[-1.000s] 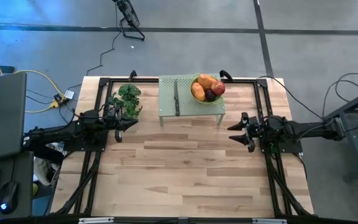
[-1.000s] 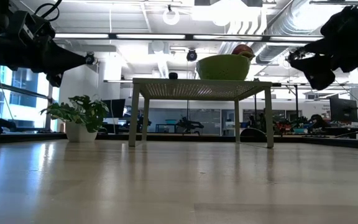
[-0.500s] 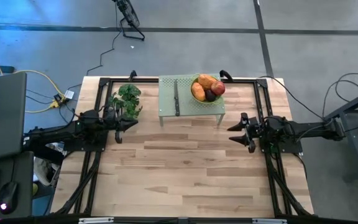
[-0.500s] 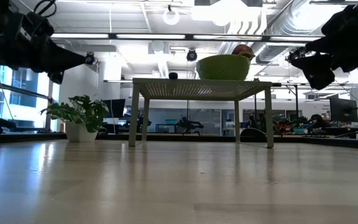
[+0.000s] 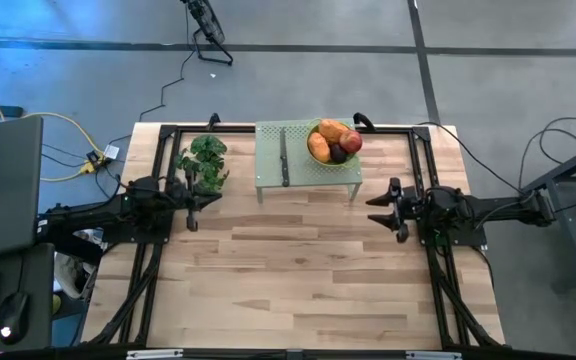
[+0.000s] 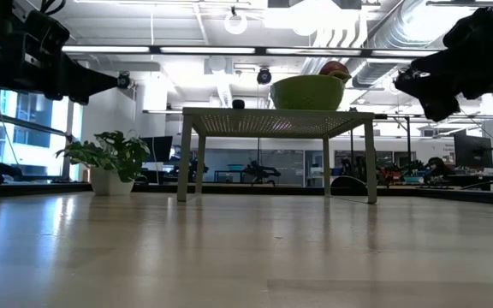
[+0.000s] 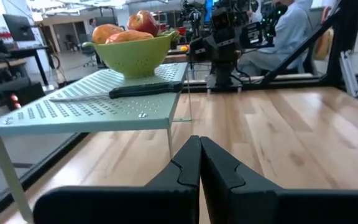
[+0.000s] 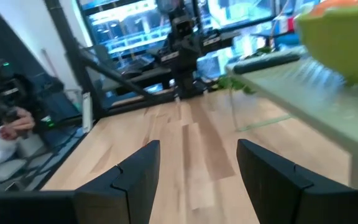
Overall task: Pick & Place Fruit
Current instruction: Return to Home Position
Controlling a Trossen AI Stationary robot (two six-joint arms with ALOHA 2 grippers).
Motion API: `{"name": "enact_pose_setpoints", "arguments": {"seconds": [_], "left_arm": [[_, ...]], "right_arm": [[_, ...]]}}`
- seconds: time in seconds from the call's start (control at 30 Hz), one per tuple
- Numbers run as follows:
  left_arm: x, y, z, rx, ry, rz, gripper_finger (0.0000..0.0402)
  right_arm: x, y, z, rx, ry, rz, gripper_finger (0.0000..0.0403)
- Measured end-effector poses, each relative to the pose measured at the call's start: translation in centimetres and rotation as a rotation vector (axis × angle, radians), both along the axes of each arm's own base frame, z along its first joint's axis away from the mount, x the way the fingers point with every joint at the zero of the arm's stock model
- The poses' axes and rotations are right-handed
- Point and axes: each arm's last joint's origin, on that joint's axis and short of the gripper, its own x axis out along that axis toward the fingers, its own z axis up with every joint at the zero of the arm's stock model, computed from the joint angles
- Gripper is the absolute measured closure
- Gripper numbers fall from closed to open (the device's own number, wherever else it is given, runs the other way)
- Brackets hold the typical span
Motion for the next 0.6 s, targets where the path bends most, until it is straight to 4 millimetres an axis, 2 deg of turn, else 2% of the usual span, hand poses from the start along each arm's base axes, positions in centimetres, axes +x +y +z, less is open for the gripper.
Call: {"name": "enact_pose_setpoints", "arguments": {"seconds": [0.33,0.6], "left_arm": [[0.0,0.01,0.0,0.029,0.005,0.002,0.0401],[0.0,0.01,0.0,0.028,0.005,0.003,0.0401]], "right_arm": [[0.0,-0.08,-0.02,-0.044,0.001,-0.026,0.0197],[-0.02,-0.36,-0.08,-0.039,0.008,-0.125,0.0197]]}}
